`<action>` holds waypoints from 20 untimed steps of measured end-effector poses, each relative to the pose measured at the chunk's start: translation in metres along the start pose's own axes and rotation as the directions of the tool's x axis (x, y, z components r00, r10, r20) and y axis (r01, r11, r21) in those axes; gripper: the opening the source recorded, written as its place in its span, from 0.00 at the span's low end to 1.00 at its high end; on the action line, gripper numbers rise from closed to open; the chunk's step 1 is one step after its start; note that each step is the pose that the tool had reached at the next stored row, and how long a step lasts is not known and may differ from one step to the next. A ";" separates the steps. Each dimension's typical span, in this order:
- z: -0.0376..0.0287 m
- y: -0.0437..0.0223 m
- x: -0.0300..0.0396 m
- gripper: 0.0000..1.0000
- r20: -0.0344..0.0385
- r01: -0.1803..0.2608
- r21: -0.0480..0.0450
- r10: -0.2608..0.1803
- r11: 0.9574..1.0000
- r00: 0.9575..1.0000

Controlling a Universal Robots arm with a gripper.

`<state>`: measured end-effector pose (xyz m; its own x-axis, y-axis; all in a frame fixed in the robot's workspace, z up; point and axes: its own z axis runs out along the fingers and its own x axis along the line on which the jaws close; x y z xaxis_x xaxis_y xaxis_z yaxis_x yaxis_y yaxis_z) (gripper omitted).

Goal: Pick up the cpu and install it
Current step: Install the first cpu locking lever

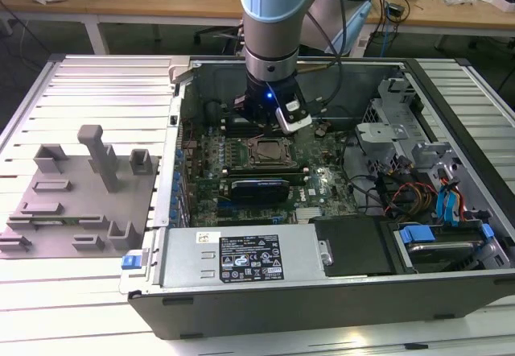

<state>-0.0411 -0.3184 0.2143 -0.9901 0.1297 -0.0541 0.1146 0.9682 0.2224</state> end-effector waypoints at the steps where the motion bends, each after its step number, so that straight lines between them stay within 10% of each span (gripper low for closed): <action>1: 0.0001 0.0002 0.0000 0.11 0.001 -0.005 0.003 0.005 1.000 1.000; 20: 0.0101 0.0132 0.0023 0.11 0.023 -0.066 0.053 0.065 0.996 0.998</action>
<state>-0.0411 -0.3032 0.2073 -0.9784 0.1974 -0.0615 0.1844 0.9675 0.1732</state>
